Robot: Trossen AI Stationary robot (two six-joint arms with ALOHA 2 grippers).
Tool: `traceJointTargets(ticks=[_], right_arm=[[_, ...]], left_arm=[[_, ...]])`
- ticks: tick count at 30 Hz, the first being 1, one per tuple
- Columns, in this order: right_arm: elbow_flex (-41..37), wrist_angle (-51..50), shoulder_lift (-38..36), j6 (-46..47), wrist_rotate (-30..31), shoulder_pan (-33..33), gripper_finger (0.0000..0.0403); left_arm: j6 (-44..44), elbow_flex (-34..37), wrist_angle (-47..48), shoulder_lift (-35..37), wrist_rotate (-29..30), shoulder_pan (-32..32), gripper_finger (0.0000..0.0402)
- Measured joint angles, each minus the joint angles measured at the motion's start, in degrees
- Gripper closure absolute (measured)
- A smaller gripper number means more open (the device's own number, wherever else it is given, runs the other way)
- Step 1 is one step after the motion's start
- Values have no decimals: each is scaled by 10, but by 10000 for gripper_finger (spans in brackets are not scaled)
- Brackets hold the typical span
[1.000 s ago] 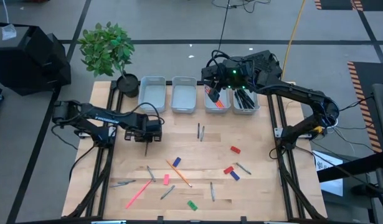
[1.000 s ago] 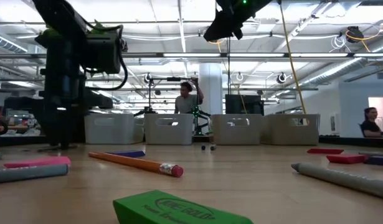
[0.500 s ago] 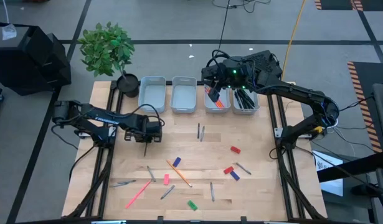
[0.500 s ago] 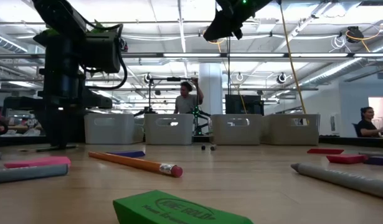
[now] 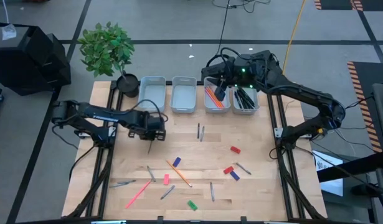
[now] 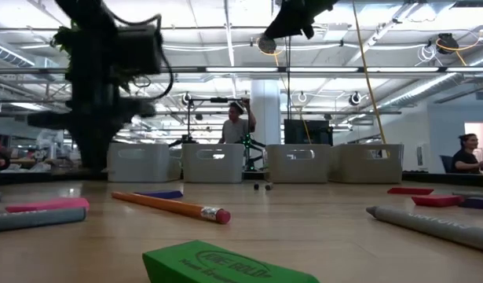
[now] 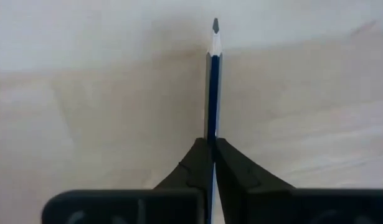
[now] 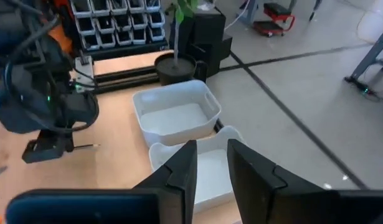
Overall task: Sort crayons/erasers/pens/pencils in bins
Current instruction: Put the black pencil into the middle right gray bin
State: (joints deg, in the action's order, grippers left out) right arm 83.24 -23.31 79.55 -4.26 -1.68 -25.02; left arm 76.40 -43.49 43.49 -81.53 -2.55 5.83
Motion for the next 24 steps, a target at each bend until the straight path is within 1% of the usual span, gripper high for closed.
traceJointTargets(ticks=[4, 8, 11, 13, 15, 17, 20, 22, 24], right_arm=[[0, -21, -4, -22, 0, 1, 311], [0, -58, -3, -25, -1, 4, 287], [-17, -53, -4, -17, -3, 9, 264], [-36, -44, -5, -6, -16, 12, 250], [-55, -46, -9, 2, -29, 18, 240], [-73, -43, -13, 13, -31, 25, 232], [-103, -38, -22, 20, -30, 38, 225], [-122, -17, -29, 22, -30, 45, 223], [-138, 0, -34, 30, -30, 50, 223]], left_arm=[[-39, -46, 1, 10, 22, 11, 397], [-121, -110, -12, 17, 60, 22, 400], [-184, -161, -60, 18, 74, 33, 399], [-221, -189, -81, 18, 81, 46, 397], [-236, -215, -94, 18, 83, 59, 398], [-229, -233, -72, 19, 81, 71, 400], [-219, -251, -2, 18, 84, 78, 395], [-219, -254, 47, 19, 86, 74, 387], [-209, -245, 70, 17, 86, 62, 377]])
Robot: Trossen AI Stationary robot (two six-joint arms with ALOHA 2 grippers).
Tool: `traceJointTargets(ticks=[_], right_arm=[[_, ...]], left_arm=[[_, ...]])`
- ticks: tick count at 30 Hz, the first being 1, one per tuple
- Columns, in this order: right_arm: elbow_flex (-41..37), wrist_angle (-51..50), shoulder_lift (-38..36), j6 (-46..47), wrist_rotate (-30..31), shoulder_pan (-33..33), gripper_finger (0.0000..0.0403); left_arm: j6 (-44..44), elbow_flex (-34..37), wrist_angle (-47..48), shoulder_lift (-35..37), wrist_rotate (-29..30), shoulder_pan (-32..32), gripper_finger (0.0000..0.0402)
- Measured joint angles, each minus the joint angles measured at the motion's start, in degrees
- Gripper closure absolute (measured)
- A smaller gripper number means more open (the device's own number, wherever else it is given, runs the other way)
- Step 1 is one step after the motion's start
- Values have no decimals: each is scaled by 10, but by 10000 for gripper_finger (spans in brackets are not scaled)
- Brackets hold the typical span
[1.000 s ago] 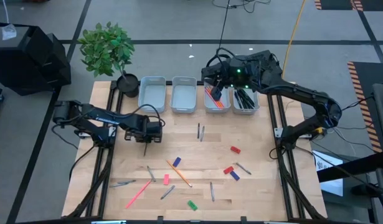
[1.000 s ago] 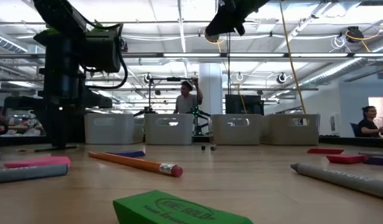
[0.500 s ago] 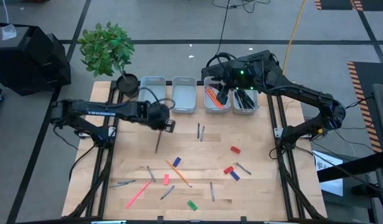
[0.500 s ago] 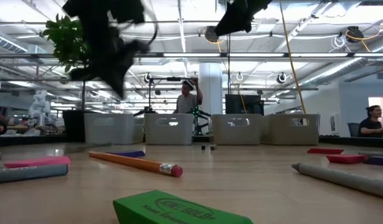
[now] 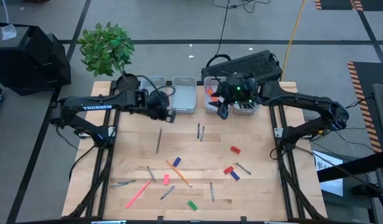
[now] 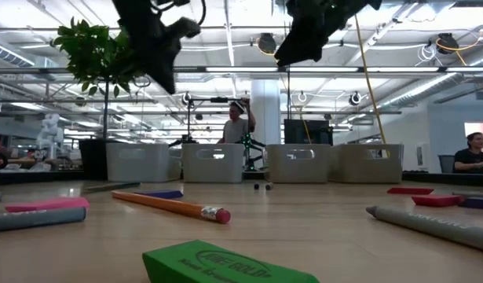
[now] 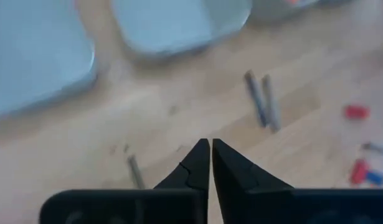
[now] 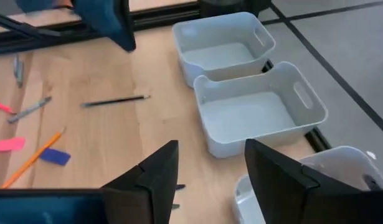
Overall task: Sort crayons/erasers/pens/pencils in bins
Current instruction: Put the black pencil into the middle right gray bin
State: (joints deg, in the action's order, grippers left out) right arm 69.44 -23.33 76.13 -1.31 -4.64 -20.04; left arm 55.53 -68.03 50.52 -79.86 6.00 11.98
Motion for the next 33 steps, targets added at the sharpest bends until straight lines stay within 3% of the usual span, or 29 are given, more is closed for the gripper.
traceJointTargets(ticks=[4, 11, 14, 18, 26, 33], right_arm=[[-20, 25, -6, 11, 0, 1, 222], [-21, 36, -7, 10, 1, 0, 222], [-21, 39, -7, 18, 1, 0, 222], [-21, 39, -11, 48, 1, 7, 222], [-21, 71, -32, 119, 5, 39, 222], [-21, 73, -44, 175, 55, 95, 222]], left_arm=[[38, 27, 6, -5, 12, -39, 351], [157, 92, -10, -4, 150, -124, 297], [224, 131, -16, -4, 167, -155, 288], [271, 195, -94, -4, 198, -198, 286], [263, 276, -246, -42, 239, -230, 286], [253, 283, -247, -98, 243, -237, 286]])
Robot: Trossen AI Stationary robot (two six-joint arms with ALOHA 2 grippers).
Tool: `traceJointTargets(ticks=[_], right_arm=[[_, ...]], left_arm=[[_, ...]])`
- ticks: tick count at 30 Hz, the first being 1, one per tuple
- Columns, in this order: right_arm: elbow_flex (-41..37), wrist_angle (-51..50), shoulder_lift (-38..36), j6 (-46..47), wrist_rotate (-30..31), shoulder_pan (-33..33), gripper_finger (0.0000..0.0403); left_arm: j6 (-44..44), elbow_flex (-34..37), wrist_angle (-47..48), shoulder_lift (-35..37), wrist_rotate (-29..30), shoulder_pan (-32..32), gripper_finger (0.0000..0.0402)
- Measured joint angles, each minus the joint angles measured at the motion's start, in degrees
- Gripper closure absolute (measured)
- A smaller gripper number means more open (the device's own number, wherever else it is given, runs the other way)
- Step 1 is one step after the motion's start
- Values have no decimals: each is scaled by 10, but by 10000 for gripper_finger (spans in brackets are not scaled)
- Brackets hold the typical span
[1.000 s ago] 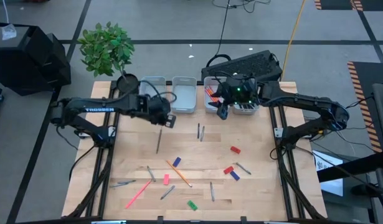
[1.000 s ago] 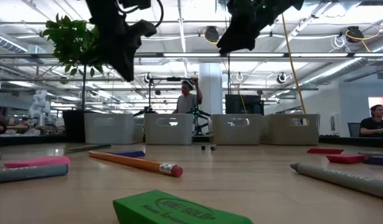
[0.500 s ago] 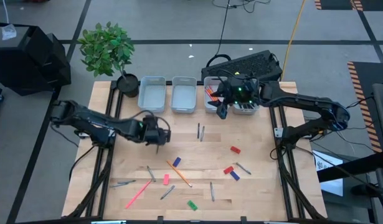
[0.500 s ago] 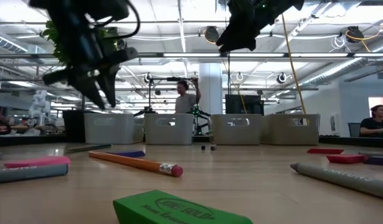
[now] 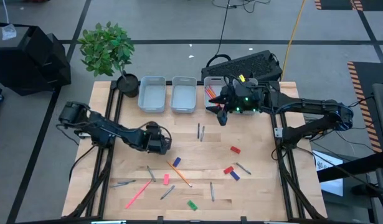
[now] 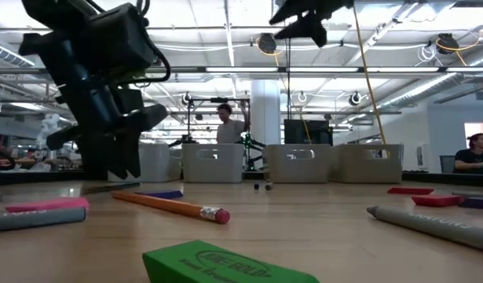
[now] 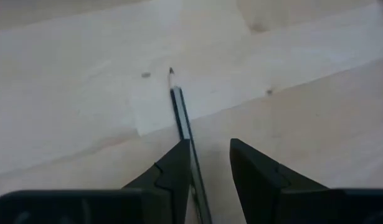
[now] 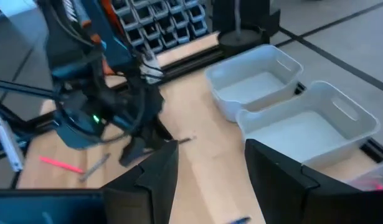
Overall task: Sort crayons/erasers/pens/pencils in bins
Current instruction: Put the black pencil into the middle right gray bin
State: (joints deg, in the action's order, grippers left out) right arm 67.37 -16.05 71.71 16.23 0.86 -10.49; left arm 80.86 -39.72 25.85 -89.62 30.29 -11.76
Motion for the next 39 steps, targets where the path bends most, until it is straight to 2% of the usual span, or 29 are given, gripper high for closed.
traceJointTargets(ticks=[6, 11, 15, 19, 22, 30, 34, 39], right_arm=[[0, -29, -1, 27, 49, 63, 222], [0, -36, 0, 34, 86, 103, 222], [0, -37, -1, 52, 98, 121, 222], [0, -37, -1, 58, 98, 128, 222], [0, -40, 0, 72, 98, 129, 222], [0, -42, 0, 87, 99, 129, 222], [0, -46, 0, 103, 99, 129, 222], [0, -63, 0, 112, 98, 129, 222]], left_arm=[[71, -24, 6, -51, 43, -36, 286], [126, -41, 57, -94, 60, -45, 286], [132, -43, 57, -103, 67, -44, 286], [99, -40, 61, -79, 46, -42, 286], [90, -40, 93, -35, 32, -36, 286], [148, -40, 254, 62, 34, -37, 284], [133, -35, 277, 71, 25, -36, 253], [130, 8, 237, 72, 15, -30, 211]])
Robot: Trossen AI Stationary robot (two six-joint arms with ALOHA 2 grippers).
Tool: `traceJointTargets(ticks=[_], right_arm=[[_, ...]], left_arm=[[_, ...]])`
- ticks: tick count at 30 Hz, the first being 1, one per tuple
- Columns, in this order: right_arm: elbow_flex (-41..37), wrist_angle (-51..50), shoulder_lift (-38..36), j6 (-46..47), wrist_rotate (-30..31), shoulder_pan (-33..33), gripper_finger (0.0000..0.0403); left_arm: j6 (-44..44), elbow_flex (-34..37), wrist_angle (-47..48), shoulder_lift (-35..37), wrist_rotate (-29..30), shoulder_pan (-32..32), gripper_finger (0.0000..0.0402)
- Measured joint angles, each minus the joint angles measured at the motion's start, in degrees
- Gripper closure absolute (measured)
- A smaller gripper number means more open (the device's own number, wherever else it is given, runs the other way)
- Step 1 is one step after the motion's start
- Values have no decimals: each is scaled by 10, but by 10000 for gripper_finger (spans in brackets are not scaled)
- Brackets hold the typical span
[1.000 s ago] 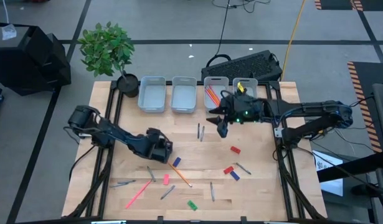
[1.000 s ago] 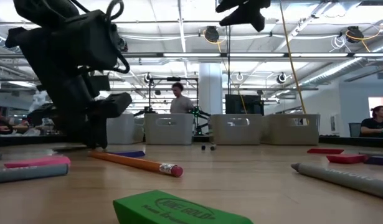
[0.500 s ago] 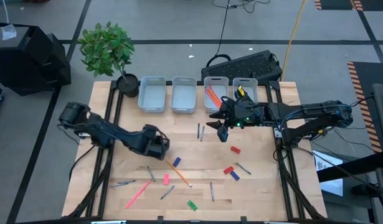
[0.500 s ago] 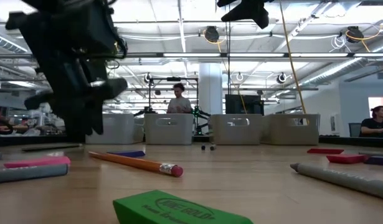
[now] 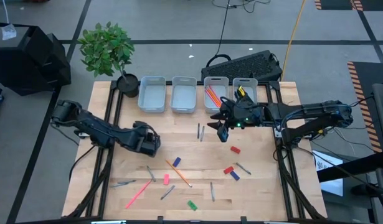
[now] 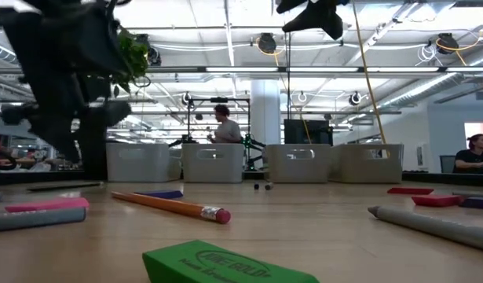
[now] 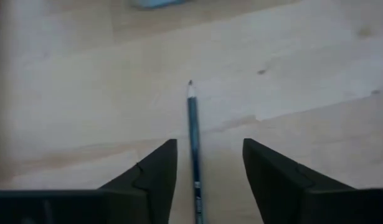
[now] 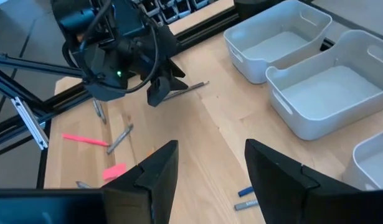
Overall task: Sort crayons/erasers/pens/pencils in bins
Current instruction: Put the black pencil into the middle right gray bin
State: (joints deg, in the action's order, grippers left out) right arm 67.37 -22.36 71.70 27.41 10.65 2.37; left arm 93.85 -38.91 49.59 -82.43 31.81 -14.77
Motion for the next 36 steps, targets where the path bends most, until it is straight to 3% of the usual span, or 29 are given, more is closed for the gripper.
traceJointTargets(ticks=[5, 9, 16, 25, 36], right_arm=[[0, -13, 0, 4, -1, 0, 222], [0, -22, 0, 3, -2, 0, 222], [0, -51, 0, -36, -4, 0, 222], [0, -69, 0, -69, -34, 0, 222], [0, -74, 0, -74, -62, 3, 222]], left_arm=[[9, 80, -121, 0, 3, 1, 214], [-10, 126, -201, 2, 42, 0, 231], [-17, 141, -211, -13, 97, -24, 274], [44, 139, -258, -107, 165, -52, 331], [109, 140, -265, -127, 186, -73, 370]])
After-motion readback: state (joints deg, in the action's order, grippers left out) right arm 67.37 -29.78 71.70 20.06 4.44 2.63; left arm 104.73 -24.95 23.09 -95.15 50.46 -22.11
